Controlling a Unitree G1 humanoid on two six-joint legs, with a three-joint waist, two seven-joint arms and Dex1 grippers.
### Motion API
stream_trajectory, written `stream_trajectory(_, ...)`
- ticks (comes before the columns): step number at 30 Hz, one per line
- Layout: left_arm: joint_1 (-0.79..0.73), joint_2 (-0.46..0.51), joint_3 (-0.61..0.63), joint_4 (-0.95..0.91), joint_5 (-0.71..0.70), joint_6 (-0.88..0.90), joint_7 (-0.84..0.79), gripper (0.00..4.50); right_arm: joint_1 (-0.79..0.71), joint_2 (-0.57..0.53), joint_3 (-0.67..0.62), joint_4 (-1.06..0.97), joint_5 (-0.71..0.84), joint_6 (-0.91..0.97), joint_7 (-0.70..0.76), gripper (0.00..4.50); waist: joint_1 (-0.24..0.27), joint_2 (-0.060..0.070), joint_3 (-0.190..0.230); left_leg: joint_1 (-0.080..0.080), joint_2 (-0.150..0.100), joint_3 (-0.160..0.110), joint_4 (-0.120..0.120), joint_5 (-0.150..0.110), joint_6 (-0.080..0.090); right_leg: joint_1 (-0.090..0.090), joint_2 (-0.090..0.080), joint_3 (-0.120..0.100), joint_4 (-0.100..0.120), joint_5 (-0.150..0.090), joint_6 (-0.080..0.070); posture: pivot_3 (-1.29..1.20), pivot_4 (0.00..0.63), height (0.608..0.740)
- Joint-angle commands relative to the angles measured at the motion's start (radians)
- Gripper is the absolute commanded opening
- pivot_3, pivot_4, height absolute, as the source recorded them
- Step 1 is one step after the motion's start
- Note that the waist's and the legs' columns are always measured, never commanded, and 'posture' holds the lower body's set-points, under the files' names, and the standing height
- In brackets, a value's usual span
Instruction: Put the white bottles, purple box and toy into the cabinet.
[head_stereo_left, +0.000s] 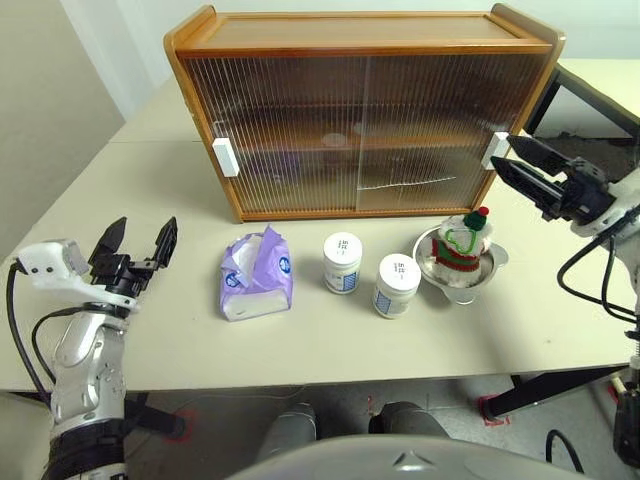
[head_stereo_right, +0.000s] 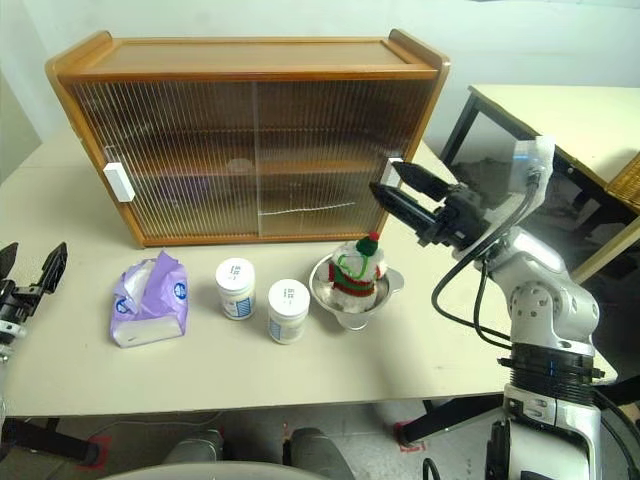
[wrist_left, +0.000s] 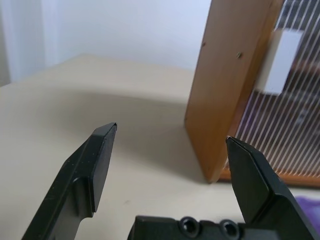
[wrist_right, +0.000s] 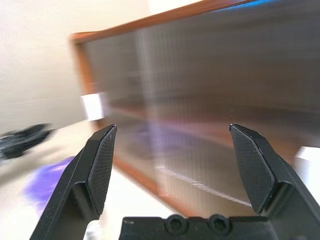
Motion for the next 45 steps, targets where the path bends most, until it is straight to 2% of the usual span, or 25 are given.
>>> stream_trajectory(1,-0.025,-0.001,-0.023,-0.045,-0.013,0.06,-0.001,4.5,0.01,0.022,0.019,-0.082,0.089,0.098,0.019,4.47,0.001,0.0,0.0,0.0,0.0,0.0,0.001,0.0,0.0,0.0,0.0,0.0,0.0,0.0,0.0,-0.06,0.022,0.74)
stream_trajectory(10,-0.134,-0.023,-0.077,-0.027,0.016,0.111,0.01,4.5,0.064,0.107,0.069,-0.188,0.101,0.135,0.007,4.47,0.007,-0.002,0.001,0.001,0.0,-0.002,0.005,-0.001,0.0,0.0,0.004,0.0,0.0,0.001,0.0,-0.06,0.025,0.74)
stream_trajectory(16,-0.216,-0.041,-0.108,-0.019,0.025,0.136,0.025,4.5,0.09,0.116,0.102,-0.219,0.077,0.115,0.025,4.47,0.007,-0.003,0.002,0.0,0.0,-0.001,0.005,-0.001,0.0,0.0,0.006,0.0,0.0,0.002,0.0,-0.07,0.026,0.74)
stream_trajectory(17,-0.226,-0.045,-0.113,-0.02,0.026,0.141,0.031,4.07,0.094,0.115,0.108,-0.223,0.066,0.107,0.032,4.5,0.007,-0.004,0.002,0.0,0.0,-0.001,0.005,-0.001,0.0,0.0,0.006,0.0,0.0,0.002,0.001,-0.07,0.028,0.74)
stream_trajectory(18,-0.234,-0.048,-0.117,-0.021,0.026,0.146,0.034,3.86,0.096,0.115,0.114,-0.226,0.053,0.095,0.037,4.5,0.007,-0.004,0.002,0.0,0.0,-0.001,0.005,-0.001,0.0,0.0,0.006,0.0,0.0,0.002,0.001,-0.07,0.028,0.74)
stream_trajectory(23,-0.26,-0.058,-0.13,-0.018,0.03,0.161,0.044,2.21,0.095,0.124,0.128,-0.222,0.018,0.053,0.041,4.5,0.006,-0.007,0.004,0.0,-0.001,-0.001,0.006,-0.001,0.0,0.0,0.01,0.0,0.0,0.003,0.001,-0.07,0.032,0.74)
stream_trajectory(29,-0.285,-0.056,-0.131,0.005,0.047,0.16,0.066,0.04,0.094,0.131,0.128,-0.213,0.0,0.028,0.041,4.5,0.006,-0.009,0.006,0.001,0.0,-0.001,0.006,-0.001,-0.001,0.0,0.012,0.0,0.0,0.003,0.001,-0.07,0.034,0.74)
stream_trajectory(45,-0.347,-0.051,-0.151,0.024,0.076,0.182,0.061,0.02,0.096,0.147,0.125,-0.219,-0.009,0.009,0.028,4.5,0.006,-0.012,0.008,0.0,0.0,-0.002,0.006,-0.001,-0.001,0.0,0.012,0.0,-0.002,0.004,0.001,-0.1,0.033,0.74)
